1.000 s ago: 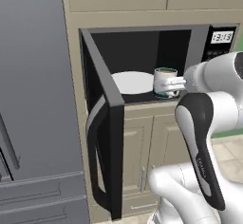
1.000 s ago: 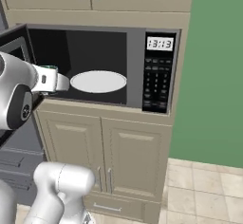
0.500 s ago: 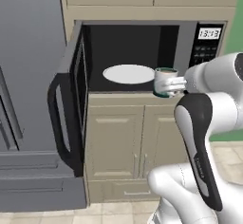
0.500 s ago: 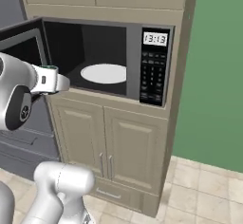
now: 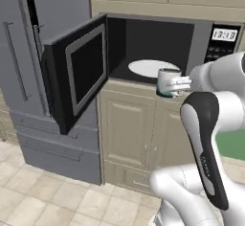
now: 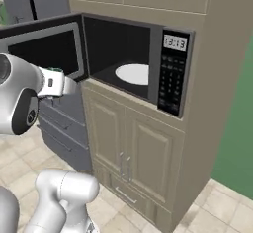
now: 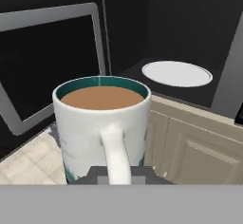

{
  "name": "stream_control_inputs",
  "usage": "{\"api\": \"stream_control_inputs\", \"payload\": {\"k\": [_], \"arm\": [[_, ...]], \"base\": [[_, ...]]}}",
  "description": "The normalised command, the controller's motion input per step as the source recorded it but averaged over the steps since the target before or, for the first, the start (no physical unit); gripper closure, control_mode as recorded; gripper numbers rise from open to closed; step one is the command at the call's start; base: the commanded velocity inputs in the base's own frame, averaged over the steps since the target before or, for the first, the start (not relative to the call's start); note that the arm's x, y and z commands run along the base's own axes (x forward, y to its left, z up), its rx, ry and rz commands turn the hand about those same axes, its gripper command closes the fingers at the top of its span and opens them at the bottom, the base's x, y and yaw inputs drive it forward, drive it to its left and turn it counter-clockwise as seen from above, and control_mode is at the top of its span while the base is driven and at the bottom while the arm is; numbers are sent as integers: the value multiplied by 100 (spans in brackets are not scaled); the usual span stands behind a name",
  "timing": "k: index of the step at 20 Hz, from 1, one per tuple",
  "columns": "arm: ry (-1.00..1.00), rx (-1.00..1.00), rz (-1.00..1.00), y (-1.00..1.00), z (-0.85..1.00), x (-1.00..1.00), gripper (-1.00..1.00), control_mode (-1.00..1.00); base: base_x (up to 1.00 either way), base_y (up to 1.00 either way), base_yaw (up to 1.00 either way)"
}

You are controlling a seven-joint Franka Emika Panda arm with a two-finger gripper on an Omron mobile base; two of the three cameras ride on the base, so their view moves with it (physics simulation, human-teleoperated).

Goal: Pick the cup of tea, navigate to the dining table, and place it on the saucer.

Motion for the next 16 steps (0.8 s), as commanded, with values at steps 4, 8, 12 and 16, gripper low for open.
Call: {"api": "stream_control_inputs", "payload": {"k": [4, 8, 12, 16], "arm": [[0, 0, 0, 0, 0, 0, 100, 100], [0, 0, 0, 0, 0, 0, 100, 100], [0, 0, 0, 0, 0, 0, 100, 100], [0, 0, 0, 0, 0, 0, 100, 100]], "base": [[-41, 0, 67], [-27, 1, 79], [-28, 12, 83], [-19, 14, 81]]}}
